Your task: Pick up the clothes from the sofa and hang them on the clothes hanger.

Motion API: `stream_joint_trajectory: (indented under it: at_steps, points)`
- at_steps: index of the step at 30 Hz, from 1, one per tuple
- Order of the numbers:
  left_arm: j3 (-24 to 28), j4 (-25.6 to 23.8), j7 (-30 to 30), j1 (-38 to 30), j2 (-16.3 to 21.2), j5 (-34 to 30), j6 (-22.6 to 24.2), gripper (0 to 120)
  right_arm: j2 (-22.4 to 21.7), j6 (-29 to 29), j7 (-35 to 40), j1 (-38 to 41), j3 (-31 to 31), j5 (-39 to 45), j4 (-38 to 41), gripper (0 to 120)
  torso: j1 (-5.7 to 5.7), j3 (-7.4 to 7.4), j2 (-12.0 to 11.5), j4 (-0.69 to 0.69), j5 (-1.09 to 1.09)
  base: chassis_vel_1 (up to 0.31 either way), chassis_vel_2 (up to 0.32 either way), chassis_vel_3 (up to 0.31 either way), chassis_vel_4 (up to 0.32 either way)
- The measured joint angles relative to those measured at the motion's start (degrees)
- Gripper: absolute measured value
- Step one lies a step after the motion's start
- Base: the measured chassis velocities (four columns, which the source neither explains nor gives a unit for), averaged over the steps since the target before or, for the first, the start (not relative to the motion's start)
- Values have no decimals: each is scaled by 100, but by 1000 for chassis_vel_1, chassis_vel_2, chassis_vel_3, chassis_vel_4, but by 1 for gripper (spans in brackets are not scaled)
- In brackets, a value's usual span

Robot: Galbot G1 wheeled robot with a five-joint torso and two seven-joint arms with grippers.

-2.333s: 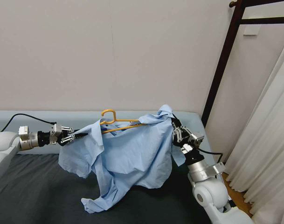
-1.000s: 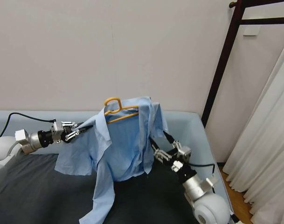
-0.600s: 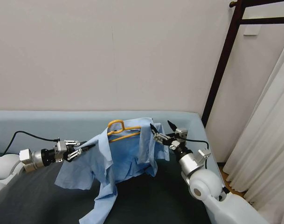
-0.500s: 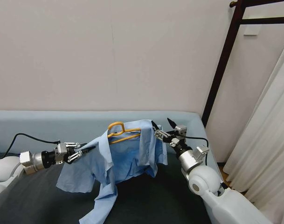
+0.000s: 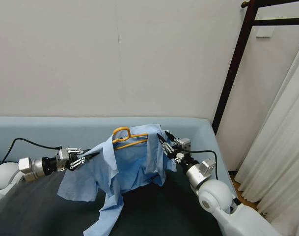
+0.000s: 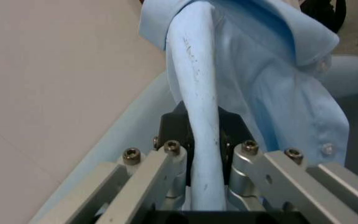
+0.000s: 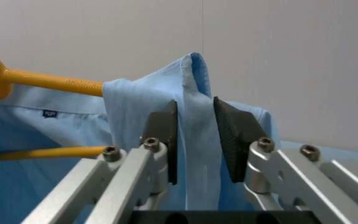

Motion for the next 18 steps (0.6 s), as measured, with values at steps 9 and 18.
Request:
stream_joint_trajectory:
  at_steps: [9,18]
  points:
    - [-37,-37,0,47,23,-59,7,7,-6,83,-151,4,110,-38,-76,0,0,0,0,0,0,0,0,0,0]
    - [9,36,-56,-74,-88,33,30,7,32,999,-1535,326,286,-227,-239,0,0,0,0,1,0,0,0,0,0]
